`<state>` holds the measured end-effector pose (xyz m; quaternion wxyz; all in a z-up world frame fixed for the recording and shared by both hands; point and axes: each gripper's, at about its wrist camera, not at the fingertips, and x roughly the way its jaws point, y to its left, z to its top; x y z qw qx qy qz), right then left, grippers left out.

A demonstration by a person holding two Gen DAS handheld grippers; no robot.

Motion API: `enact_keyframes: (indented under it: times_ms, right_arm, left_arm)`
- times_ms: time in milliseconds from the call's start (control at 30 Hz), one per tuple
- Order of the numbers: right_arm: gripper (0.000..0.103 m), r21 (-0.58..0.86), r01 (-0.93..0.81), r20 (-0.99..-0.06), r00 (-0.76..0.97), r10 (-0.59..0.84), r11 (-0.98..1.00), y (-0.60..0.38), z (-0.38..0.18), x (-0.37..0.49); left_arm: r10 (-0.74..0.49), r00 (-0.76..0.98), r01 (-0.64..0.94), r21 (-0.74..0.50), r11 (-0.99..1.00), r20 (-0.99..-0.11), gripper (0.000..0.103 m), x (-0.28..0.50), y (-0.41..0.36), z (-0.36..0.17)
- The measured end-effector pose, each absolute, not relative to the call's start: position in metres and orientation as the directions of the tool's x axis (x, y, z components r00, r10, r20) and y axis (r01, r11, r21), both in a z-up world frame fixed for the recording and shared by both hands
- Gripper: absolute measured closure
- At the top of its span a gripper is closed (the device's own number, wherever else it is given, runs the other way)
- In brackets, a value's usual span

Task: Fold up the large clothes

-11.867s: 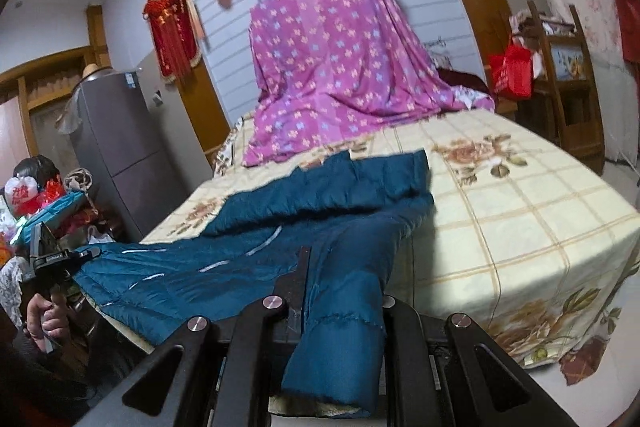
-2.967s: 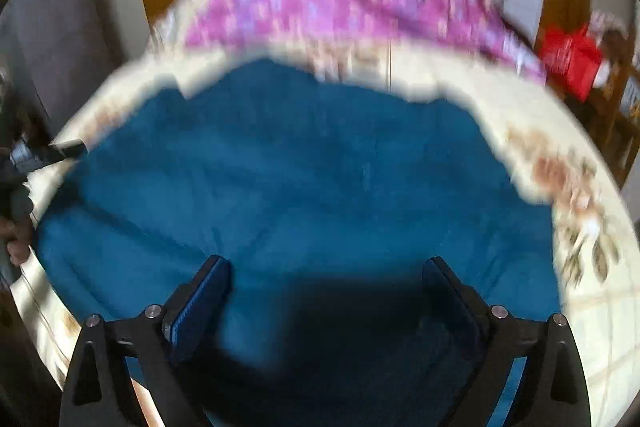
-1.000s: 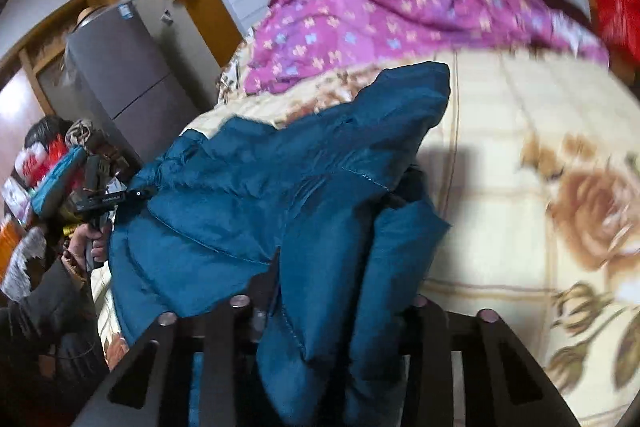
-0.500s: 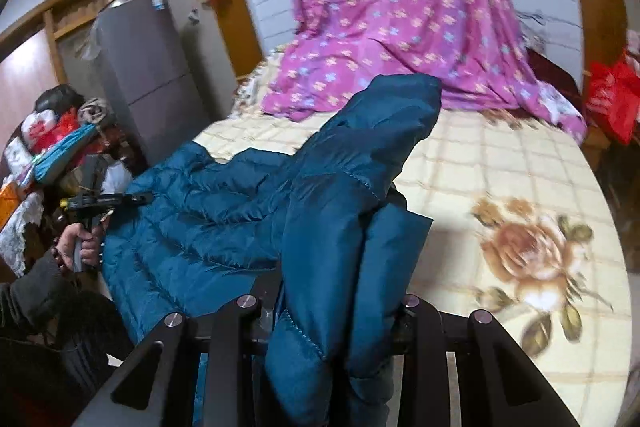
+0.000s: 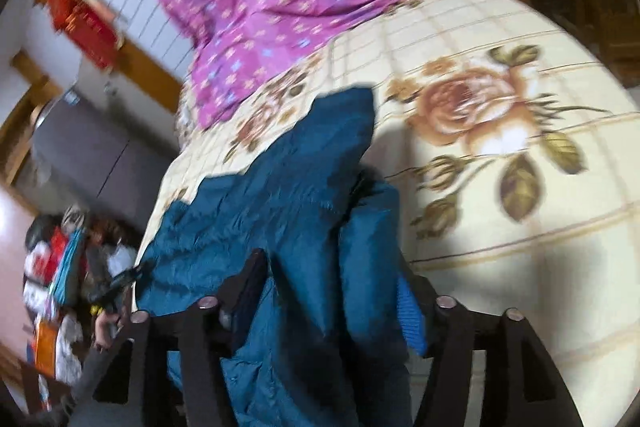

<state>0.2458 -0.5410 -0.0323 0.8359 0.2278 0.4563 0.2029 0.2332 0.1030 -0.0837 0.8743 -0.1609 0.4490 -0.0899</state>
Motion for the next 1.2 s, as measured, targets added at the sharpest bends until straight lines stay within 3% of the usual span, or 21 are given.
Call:
enact_keyframes:
  times_ms: [200,267,333,400,533,767,967,1200]
  right_arm:
    - [0.040,0.492,-0.102,-0.647,0.621,0.442,0.864,-0.553,0.036,0.194]
    - [0.036,0.434,-0.137,-0.642,0.646,0.413,0.890,-0.539,0.064,0.163]
    - [0.030,0.359,-0.143,-0.656,0.664,0.359,0.922,-0.520,0.086,0.136]
    - [0.024,0.278,-0.141,-0.673,0.677,0.298,0.950,-0.497,0.103,0.099]
    - [0.024,0.143,-0.106,-0.728,0.662,0.177,0.984,-0.455,0.117,0.029]
    - [0.024,0.178,-0.091,-0.711,0.676,0.192,0.980,-0.421,0.113,-0.078]
    - [0.023,0.113,-0.132,-0.691,0.701,0.173,0.985,-0.386,0.107,-0.144]
    - [0.023,0.029,-0.144,-0.664,0.737,0.127,0.989,-0.374,0.110,-0.180]
  left_arm:
    - [-0.243,0.683,0.029,-0.307,0.951,-0.688,0.050,0.188,0.106,-0.020]
    - [-0.216,0.720,0.057,-0.254,0.965,-0.659,0.023,0.167,0.096,0.000]
    - [-0.217,0.766,0.115,-0.203,0.972,-0.605,0.018,0.134,0.077,0.021]
    - [-0.232,0.762,0.174,-0.153,0.973,-0.604,0.017,0.108,0.058,0.032]
    - [-0.218,0.700,0.248,-0.055,0.967,-0.680,0.017,0.061,0.016,0.031]
    - [-0.100,0.754,0.293,0.196,0.936,-0.649,0.017,-0.043,-0.044,0.009]
    - [-0.149,0.719,0.344,0.161,0.925,-0.679,0.017,-0.079,-0.060,-0.001]
    - [-0.096,0.750,0.261,0.159,0.952,-0.655,0.017,-0.088,-0.065,0.010]
